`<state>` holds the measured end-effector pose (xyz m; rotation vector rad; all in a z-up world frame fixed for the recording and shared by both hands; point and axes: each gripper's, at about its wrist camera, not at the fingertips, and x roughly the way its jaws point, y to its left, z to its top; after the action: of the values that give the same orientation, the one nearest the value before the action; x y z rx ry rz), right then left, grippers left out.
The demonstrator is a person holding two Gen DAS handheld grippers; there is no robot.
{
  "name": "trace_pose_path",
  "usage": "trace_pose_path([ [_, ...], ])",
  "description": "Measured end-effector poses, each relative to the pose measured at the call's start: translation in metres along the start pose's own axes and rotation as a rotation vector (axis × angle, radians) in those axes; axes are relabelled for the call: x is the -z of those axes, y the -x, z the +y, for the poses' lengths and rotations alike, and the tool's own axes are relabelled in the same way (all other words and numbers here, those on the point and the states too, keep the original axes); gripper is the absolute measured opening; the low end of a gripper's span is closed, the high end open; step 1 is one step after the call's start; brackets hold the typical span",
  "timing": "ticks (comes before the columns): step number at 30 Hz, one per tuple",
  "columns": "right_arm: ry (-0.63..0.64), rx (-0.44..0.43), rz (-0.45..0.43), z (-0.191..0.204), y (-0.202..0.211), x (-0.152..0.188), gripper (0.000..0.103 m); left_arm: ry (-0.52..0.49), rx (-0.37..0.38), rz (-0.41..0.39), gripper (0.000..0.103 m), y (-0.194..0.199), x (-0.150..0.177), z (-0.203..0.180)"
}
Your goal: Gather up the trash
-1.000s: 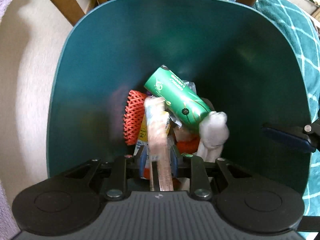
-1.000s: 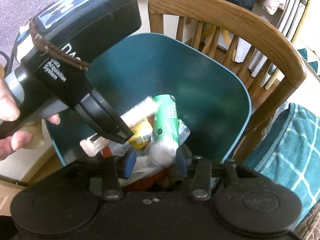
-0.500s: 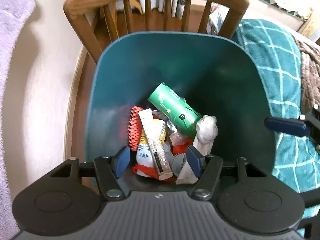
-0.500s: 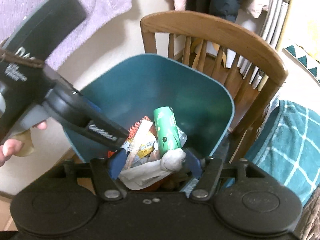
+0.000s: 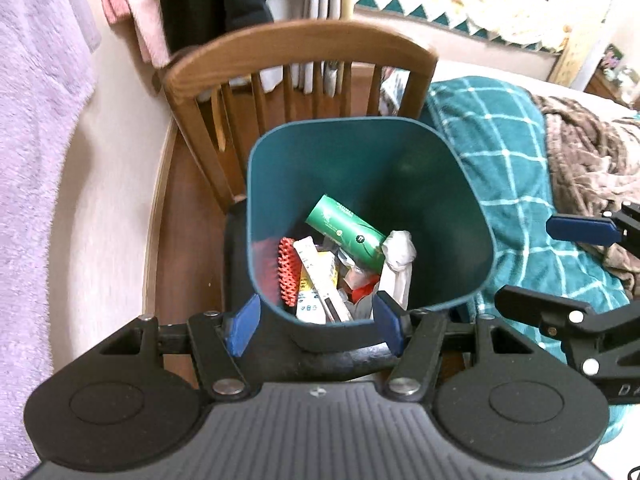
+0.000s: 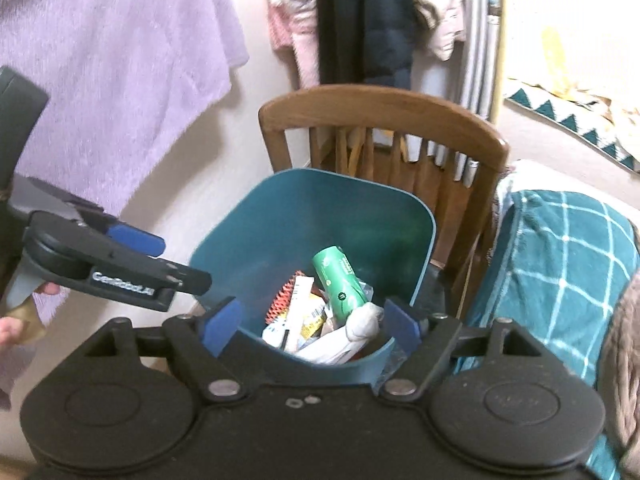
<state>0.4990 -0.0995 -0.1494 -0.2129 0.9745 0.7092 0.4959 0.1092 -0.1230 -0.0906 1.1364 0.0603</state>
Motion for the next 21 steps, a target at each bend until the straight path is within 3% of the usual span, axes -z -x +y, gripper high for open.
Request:
trace_pose_path([
  [2,-0.025,0.013,-0.019,0.008,0.012,0.007,0.082,-0.010,0.008,-0.026,0.069,0.015,0.011,0.004],
  [12,-0.132,0.053,-0.078,0.064,0.055,0.052,0.094,-0.045,0.064,-0.112,0.078,0.070,0.073,0.023],
  [18,-0.191,0.048,-0.083,0.083,0.059,0.080,0.103,0.011,0.086,-0.085,0.079,0.066,0.105,0.039],
  [21,-0.207,0.045,-0.067,0.083,0.052,0.094,0.103,0.046,0.042,-0.087,0.080,0.054,0.123,0.045],
])
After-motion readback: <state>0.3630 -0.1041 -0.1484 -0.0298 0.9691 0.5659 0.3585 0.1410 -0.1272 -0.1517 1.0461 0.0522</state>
